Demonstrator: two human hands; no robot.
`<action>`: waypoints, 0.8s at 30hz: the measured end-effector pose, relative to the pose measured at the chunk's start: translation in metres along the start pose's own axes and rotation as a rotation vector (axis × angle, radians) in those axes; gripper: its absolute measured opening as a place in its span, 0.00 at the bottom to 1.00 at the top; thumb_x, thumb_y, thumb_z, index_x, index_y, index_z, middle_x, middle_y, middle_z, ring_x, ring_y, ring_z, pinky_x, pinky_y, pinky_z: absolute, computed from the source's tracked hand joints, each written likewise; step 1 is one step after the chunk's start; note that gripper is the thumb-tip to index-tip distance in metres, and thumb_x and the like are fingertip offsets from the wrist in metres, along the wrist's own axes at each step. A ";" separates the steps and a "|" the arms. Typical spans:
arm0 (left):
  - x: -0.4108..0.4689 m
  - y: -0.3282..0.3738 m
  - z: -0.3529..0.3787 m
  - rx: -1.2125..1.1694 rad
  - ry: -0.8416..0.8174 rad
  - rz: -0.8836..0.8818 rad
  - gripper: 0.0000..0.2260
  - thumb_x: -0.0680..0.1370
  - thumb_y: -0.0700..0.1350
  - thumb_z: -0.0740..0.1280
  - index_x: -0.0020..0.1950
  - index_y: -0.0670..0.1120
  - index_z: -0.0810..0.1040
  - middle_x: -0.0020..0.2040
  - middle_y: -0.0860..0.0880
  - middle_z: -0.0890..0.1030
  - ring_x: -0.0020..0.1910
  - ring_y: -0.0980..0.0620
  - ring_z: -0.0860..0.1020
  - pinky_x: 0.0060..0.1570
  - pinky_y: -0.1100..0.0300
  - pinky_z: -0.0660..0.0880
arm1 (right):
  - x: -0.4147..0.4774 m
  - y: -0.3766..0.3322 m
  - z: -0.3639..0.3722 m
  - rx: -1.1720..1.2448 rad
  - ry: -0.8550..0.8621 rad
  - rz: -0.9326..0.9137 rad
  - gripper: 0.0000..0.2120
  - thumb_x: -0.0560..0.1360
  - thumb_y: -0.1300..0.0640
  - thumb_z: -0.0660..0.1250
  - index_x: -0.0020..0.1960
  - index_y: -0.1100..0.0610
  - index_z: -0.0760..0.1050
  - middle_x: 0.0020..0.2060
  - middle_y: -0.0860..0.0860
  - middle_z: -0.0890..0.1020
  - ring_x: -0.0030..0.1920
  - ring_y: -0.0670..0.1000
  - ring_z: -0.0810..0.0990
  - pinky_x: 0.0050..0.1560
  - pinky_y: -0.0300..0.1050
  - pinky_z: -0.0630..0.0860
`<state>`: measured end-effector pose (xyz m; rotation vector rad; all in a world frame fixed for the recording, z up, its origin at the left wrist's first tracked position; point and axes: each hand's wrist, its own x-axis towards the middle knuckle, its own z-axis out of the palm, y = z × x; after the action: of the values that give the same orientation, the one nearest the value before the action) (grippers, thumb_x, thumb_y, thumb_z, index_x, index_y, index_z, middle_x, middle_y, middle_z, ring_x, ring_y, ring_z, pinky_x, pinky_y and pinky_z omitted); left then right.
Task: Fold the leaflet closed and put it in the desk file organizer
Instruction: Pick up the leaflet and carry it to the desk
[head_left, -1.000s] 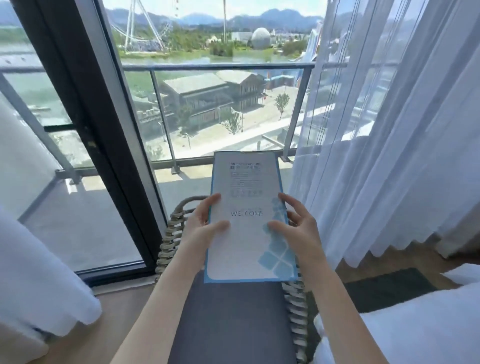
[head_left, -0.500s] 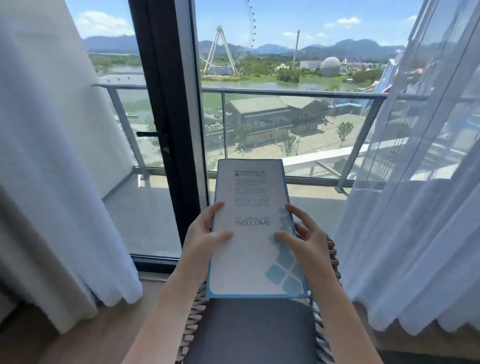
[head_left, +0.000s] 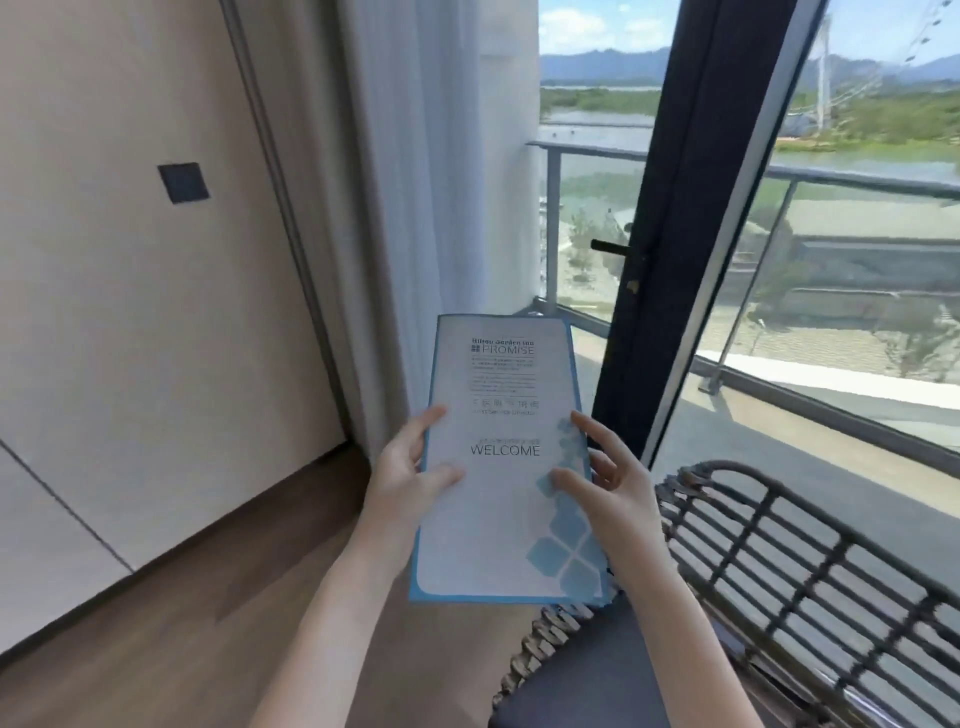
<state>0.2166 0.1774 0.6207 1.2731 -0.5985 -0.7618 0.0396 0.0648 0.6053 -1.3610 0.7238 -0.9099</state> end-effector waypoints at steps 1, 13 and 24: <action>0.003 0.001 -0.015 0.001 0.030 0.003 0.28 0.71 0.25 0.66 0.67 0.48 0.74 0.58 0.48 0.83 0.55 0.48 0.82 0.54 0.51 0.79 | 0.007 0.002 0.015 0.004 -0.041 0.012 0.30 0.69 0.69 0.73 0.63 0.41 0.77 0.46 0.50 0.88 0.46 0.51 0.87 0.41 0.41 0.82; 0.110 0.020 -0.204 0.017 0.195 0.076 0.28 0.72 0.26 0.66 0.60 0.56 0.79 0.55 0.51 0.85 0.52 0.51 0.83 0.44 0.61 0.79 | 0.115 0.037 0.220 0.026 -0.226 0.064 0.30 0.69 0.71 0.72 0.61 0.42 0.78 0.43 0.52 0.88 0.41 0.51 0.85 0.40 0.39 0.81; 0.138 0.057 -0.419 0.098 0.556 0.125 0.27 0.66 0.35 0.69 0.60 0.60 0.78 0.56 0.56 0.84 0.54 0.55 0.83 0.43 0.65 0.78 | 0.180 0.074 0.470 -0.020 -0.611 0.085 0.30 0.70 0.70 0.71 0.63 0.43 0.76 0.42 0.52 0.88 0.38 0.48 0.84 0.38 0.40 0.80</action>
<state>0.6325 0.3327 0.5885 1.4457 -0.2590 -0.2525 0.5426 0.1379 0.5914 -1.5080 0.3145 -0.3791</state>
